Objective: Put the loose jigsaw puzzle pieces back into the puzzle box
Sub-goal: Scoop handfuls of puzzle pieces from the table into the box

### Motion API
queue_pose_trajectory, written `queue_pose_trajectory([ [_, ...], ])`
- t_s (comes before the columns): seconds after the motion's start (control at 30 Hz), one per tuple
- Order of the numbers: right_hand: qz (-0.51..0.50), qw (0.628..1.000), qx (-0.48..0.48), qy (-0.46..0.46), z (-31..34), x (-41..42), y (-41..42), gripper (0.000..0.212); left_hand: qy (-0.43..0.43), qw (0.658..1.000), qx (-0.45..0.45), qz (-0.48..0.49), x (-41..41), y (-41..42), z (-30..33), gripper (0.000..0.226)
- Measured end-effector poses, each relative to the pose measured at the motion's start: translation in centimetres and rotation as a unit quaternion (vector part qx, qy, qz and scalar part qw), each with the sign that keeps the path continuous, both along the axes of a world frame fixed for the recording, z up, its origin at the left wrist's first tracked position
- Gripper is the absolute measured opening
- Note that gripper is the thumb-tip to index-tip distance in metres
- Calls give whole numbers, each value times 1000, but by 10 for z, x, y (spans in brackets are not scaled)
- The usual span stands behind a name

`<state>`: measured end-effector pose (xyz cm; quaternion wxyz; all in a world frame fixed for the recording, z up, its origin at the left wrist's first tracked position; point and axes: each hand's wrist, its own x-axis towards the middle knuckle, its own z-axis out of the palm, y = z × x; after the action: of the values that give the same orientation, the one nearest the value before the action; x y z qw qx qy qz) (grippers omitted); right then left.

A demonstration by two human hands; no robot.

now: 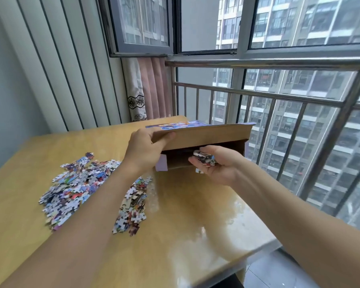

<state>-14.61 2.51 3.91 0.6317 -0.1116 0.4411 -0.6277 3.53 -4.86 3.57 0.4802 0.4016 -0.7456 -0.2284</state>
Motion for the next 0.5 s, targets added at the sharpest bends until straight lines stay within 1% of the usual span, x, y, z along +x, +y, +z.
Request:
queue_pose_trajectory([
  [0.07,-26,999,-13,-22,3,3,-5,25,6,1000,4,-21,0,1,-1,20],
  [0.2,-82,991,-58,-88,9,13,-12,44,60,996,54,-50,-1,0,-2,10],
  [0.3,-83,989,-77,-99,14,18,-18,49,80,992,73,-69,0,-4,-2,18],
  [0.37,-69,993,-82,-47,14,18,-21,45,87,991,74,-73,2,-6,-1,22],
  [0.43,-43,995,-77,41,13,16,-22,36,98,990,79,-71,3,-8,2,21],
  [0.47,-34,994,-74,78,11,13,-24,34,101,989,79,-70,3,-9,3,21],
  [0.5,-26,991,-73,108,9,11,-25,37,104,989,80,-68,4,-9,3,21],
])
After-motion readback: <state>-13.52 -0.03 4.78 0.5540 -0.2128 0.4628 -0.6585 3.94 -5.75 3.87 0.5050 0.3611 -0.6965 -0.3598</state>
